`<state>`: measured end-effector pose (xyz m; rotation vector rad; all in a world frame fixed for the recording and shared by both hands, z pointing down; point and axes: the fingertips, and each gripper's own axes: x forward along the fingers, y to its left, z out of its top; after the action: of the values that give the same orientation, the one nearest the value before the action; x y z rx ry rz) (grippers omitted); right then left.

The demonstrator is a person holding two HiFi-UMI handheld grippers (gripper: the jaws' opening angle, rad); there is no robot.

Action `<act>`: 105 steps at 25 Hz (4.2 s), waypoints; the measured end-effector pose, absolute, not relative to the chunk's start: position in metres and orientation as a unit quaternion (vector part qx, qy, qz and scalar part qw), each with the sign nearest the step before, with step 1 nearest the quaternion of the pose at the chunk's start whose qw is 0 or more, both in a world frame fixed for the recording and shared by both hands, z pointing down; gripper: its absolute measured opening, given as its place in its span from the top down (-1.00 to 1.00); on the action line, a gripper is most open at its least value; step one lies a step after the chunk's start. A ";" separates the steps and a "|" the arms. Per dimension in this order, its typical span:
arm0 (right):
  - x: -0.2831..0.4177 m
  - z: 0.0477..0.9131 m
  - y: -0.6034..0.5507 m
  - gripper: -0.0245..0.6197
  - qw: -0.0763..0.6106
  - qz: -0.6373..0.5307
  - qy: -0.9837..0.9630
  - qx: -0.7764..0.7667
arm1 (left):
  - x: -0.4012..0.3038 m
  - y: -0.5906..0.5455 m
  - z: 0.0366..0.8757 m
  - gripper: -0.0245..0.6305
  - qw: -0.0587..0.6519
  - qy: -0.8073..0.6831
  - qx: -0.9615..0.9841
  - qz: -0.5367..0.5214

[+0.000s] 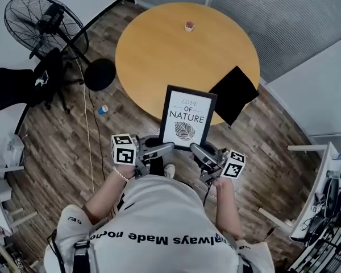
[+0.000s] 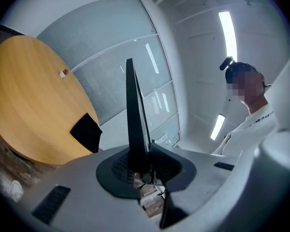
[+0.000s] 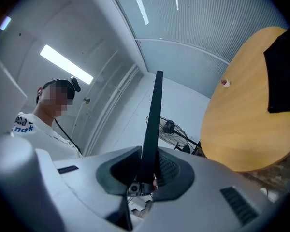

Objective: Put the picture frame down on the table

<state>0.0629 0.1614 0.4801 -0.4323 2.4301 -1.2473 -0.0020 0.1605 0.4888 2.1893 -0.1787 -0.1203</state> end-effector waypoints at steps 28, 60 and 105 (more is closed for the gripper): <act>0.027 0.488 -0.008 0.69 0.157 -0.441 0.863 -0.188 | -0.036 -0.012 0.496 0.66 0.458 -0.052 0.887 -0.040; 0.027 0.508 -0.075 0.68 0.144 -0.448 0.849 -0.239 | -0.035 -0.081 0.514 0.66 0.465 -0.049 0.884 -0.003; 0.060 0.614 -0.056 0.62 0.055 -0.537 0.785 -0.304 | 0.001 -0.058 0.620 0.49 0.528 -0.126 0.836 0.079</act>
<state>0.0596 -0.0564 0.6136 -0.9234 2.3838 -1.6308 0.0009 -0.0580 0.6204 1.9975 -0.3017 0.1890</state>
